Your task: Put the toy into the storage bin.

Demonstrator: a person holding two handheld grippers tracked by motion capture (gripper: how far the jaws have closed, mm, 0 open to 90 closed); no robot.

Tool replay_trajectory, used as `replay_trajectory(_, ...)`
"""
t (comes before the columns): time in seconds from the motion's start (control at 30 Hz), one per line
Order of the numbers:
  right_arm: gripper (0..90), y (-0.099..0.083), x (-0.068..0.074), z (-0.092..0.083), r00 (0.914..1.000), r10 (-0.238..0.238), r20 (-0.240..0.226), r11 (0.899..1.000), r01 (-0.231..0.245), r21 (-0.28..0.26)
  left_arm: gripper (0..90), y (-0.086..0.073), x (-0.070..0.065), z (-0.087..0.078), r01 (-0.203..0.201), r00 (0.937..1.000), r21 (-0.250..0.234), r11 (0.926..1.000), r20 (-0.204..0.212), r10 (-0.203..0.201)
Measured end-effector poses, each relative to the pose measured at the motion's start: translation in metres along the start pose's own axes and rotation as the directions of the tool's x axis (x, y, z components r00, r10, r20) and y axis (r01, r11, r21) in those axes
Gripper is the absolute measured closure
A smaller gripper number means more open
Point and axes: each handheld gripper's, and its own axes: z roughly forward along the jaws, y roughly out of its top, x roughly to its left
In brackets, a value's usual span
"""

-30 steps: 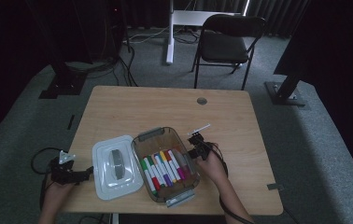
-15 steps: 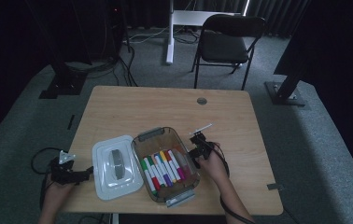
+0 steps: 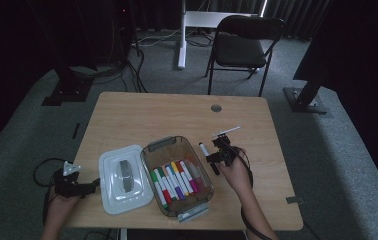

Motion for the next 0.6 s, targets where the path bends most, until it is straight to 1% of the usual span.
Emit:
replay_trajectory(0.1, 76.4, 0.004, 0.006, -0.019, 1.0, 0.0, -0.007, 0.999, -0.001, -0.037, 1.2, 0.0, 0.0, 0.0, 0.0, 1.0, 0.0, 1.0, 0.0, 0.0)
replay_trajectory(0.13, 76.4, 0.004, 0.006, -0.019, 1.0, 0.0, -0.007, 0.999, -0.001, -0.037, 1.2, 0.0, 0.0, 0.0, 0.0, 1.0, 0.0, 1.0, 0.0, 0.0)
replay_trajectory(0.17, 76.4, 0.007, 0.014, -0.032, 0.9998, -0.008, -0.017, 0.998, 0.007, -0.058, 1.2, 0.0, 0.0, 0.0, 0.0, 1.0, 0.0, 1.0, 0.0, 0.0)
replay_trajectory(0.2, 76.4, 0.007, 0.014, -0.032, 0.9998, -0.008, -0.017, 0.998, 0.007, -0.058, 1.2, 0.0, 0.0, 0.0, 0.0, 1.0, 0.0, 1.0, 0.0, 0.0)
replay_trajectory(0.23, 76.4, 0.009, 0.021, -0.042, 0.9997, -0.02, -0.017, 0.996, 0.018, -0.083, 1.2, 0.0, 0.0, 0.0, 0.0, 1.0, -0.001, 1.0, 0.0, 0.0)
replay_trajectory(0.3, 76.4, 0.011, 0.027, -0.049, 0.9992, -0.033, -0.024, 0.995, 0.031, -0.096, 1.2, 0.0, 0.0, 0.0, -0.005, 1.0, 0.001, 1.0, -0.001, 0.005)
replay_trajectory(0.37, 76.4, 0.013, 0.036, -0.055, 0.998, -0.054, -0.034, 0.993, 0.05, -0.108, 1.2, 0.0, 0.0, 0.0, -0.001, 1.0, -0.002, 1.0, 0.0, 0.001)
replay_trajectory(0.43, 76.4, 0.014, 0.046, -0.06, 0.9956, -0.084, -0.043, 0.99, 0.078, -0.115, 1.2, 0.0, 0.0, 0.0, -0.001, 1.0, -0.001, 1.0, -0.001, 0.001)
replay_trajectory(0.6, 76.4, 0.019, 0.067, -0.064, 0.9899, -0.125, -0.066, 0.986, 0.117, -0.121, 1.2, 0.0, 0.0, 0.0, -0.001, 1.0, 0.0, 1.0, 0.0, 0.001)
